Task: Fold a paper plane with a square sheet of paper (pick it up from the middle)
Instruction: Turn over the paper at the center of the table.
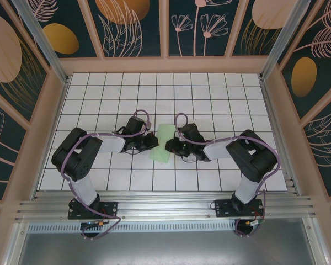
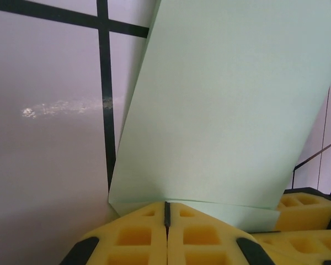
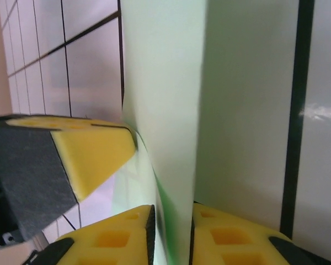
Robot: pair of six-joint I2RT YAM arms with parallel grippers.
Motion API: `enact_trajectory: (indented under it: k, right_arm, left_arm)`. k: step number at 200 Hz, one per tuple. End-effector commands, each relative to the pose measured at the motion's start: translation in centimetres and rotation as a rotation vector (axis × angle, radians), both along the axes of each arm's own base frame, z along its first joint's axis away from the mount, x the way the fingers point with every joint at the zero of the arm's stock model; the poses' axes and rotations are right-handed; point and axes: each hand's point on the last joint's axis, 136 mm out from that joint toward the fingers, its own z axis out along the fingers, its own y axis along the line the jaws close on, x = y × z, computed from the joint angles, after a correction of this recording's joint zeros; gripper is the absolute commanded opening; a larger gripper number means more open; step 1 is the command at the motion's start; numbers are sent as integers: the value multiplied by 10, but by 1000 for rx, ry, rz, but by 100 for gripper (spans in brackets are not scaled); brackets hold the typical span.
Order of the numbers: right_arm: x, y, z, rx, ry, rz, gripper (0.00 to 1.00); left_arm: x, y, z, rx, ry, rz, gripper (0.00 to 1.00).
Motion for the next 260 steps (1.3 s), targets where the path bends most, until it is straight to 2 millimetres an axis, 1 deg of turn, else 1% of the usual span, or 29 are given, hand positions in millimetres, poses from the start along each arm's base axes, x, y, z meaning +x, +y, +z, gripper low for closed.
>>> enact_trajectory:
  k: [1, 7, 14, 17, 45, 55, 73, 82, 104, 108, 120, 126, 135, 147, 159, 169, 177, 189, 204, 220, 234, 249, 258, 260]
  right_arm:
    - [0, 3, 8, 19, -49, 24, 17]
    - [1, 3, 9, 14, -54, 20, 14]
    - [2, 2, 11, 6, -62, 19, 11]
    - [2, 1, 12, 4, -64, 18, 10]
    - [7, -5, 28, -51, -102, 15, 2]
    - [10, -9, 35, -90, -119, 11, 1]
    - [17, -26, 50, -218, -157, -8, 0]
    - [21, -35, 61, -280, -184, -22, 0]
    - [28, -72, 79, -520, -183, -81, 0]
    - [28, -81, 79, -579, -176, -91, 0]
    - [33, -105, 93, -765, -172, -138, 0]
    - [31, -118, 97, -872, -163, -155, 0]
    - [30, -132, 104, -1008, -153, -177, 0]
    - [28, -144, 109, -1152, -130, -181, 0]
    - [27, -145, 113, -1253, -128, -177, 0]
    - [26, -137, 112, -1296, -138, -159, 2]
    - [26, -127, 107, -1303, -133, -129, 3]
    - [25, -110, 94, -1307, -114, -77, 4]
    - [22, -89, 73, -1317, -81, -14, 4]
    - [17, -57, 47, -1274, -33, 65, 6]
    - [15, -21, 29, -1193, -17, 126, 8]
    - [13, 21, 18, -1087, -6, 187, 18]
    - [12, 41, 14, -1019, -1, 210, 30]
    - [11, 45, 13, -999, 4, 220, 32]
  left_arm:
    - [7, -2, 20, -20, -51, 23, 8]
    - [7, -2, 22, -24, -57, 28, 8]
    - [7, -1, 21, -23, -55, 36, 9]
    - [8, -1, 31, -35, -78, 39, 9]
    - [12, 12, 56, -39, -151, 114, 11]
    - [13, 20, 67, -28, -188, 152, 12]
    - [14, 39, 83, 7, -247, 232, 13]
    - [14, 49, 89, 28, -274, 275, 14]
    - [12, 77, 105, 87, -335, 376, 15]
    - [11, 81, 107, 97, -344, 390, 16]
    - [10, 98, 113, 131, -370, 459, 19]
    - [8, 106, 116, 146, -381, 490, 19]
    - [6, 117, 119, 159, -400, 535, 20]
    - [3, 131, 122, 172, -417, 593, 21]
    - [-1, 142, 126, 177, -433, 641, 21]
    - [-4, 149, 127, 182, -441, 673, 22]
    - [-6, 154, 130, 184, -451, 694, 22]
    - [-10, 163, 132, 192, -460, 727, 21]
    - [-15, 174, 135, 216, -474, 768, 22]
    - [-19, 186, 140, 236, -491, 804, 22]
    - [-22, 190, 145, 238, -508, 815, 22]
    - [-25, 192, 149, 233, -518, 816, 23]
    - [-26, 192, 150, 232, -521, 812, 24]
    - [-26, 193, 151, 233, -522, 812, 24]
